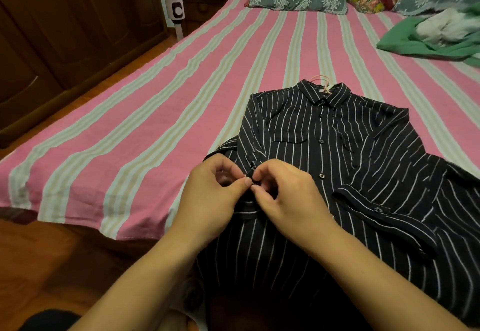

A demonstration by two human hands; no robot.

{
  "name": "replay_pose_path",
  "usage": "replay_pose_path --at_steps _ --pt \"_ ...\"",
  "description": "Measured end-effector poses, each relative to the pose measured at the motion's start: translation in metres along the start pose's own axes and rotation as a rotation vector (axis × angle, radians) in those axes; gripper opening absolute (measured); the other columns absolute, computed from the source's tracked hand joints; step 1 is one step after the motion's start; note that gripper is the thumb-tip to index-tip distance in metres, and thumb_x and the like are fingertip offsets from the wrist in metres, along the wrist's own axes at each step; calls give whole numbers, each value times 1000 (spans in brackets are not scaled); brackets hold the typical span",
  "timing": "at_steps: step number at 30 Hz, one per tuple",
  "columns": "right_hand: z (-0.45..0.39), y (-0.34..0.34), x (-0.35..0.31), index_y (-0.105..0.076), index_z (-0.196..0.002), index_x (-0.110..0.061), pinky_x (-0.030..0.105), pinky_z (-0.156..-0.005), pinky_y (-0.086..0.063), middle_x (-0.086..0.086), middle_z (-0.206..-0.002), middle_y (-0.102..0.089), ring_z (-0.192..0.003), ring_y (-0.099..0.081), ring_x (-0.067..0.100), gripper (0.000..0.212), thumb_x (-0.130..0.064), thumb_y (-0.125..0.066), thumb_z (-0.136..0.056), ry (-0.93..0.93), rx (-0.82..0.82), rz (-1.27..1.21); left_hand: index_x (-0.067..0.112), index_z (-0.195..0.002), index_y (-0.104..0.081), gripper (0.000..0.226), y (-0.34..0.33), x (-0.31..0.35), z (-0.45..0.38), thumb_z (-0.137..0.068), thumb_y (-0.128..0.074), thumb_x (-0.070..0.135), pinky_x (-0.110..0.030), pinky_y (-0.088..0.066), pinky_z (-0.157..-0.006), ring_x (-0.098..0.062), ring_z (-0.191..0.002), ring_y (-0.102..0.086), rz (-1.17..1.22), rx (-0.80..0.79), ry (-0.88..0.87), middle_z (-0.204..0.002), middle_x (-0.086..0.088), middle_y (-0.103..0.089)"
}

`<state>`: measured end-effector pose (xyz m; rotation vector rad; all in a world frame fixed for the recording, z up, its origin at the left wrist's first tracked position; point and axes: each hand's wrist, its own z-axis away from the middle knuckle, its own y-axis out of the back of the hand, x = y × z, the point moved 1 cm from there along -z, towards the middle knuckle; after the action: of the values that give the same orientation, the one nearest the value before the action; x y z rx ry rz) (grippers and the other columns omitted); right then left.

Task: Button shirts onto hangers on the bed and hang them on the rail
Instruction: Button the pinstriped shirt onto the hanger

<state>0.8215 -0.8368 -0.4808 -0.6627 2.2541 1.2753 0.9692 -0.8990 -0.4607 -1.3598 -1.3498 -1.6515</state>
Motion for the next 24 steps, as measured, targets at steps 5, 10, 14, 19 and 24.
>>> replay_pose_path --at_steps 5,10,14,19,24 --pt "-3 4 5 -69 -94 -23 23 -72 -51 -13 -86 -65 -83 -64 9 13 -15 -75 -87 -50 -10 -112 15 -85 -59 23 1 1 0 -82 -78 2 -36 -50 -70 -13 -63 -62 128 -28 83 -65 0 -69" --pt "-3 4 6 -72 -90 -23 24 -72 -52 -13 -84 -66 -81 -65 6 9 -15 -76 -87 -55 -5 -125 13 -78 -52 26 0 2 -1 -81 -74 -1 -31 -43 -62 -14 -62 -52 82 -3 66 -63 -5 -60" --pt "-1 5 3 -67 -93 -23 33 -70 -53 -14 -86 -59 -78 -58 4 4 -25 -67 -91 68 6 43 14 -79 -50 31 -1 1 -2 -81 -78 1 -30 -53 -69 -11 -67 -66 51 -9 46 -78 -15 -72" --pt "-3 8 0 -61 -89 -25 36 -64 -51 -14 -84 -54 -73 -55 9 6 -31 -59 -89 101 -58 173 24 -81 -53 33 -3 1 1 -79 -78 3 -23 -52 -71 -11 -80 -71 -122 5 -52 -75 3 -70" --pt "-5 9 -2 -60 -83 -24 29 -59 -46 -12 -78 -55 -68 -53 8 9 -32 -57 -85 66 -59 184 23 -83 -58 28 -7 1 5 -80 -76 2 -17 -49 -72 -5 -80 -69 -102 22 -81 -81 6 -72"
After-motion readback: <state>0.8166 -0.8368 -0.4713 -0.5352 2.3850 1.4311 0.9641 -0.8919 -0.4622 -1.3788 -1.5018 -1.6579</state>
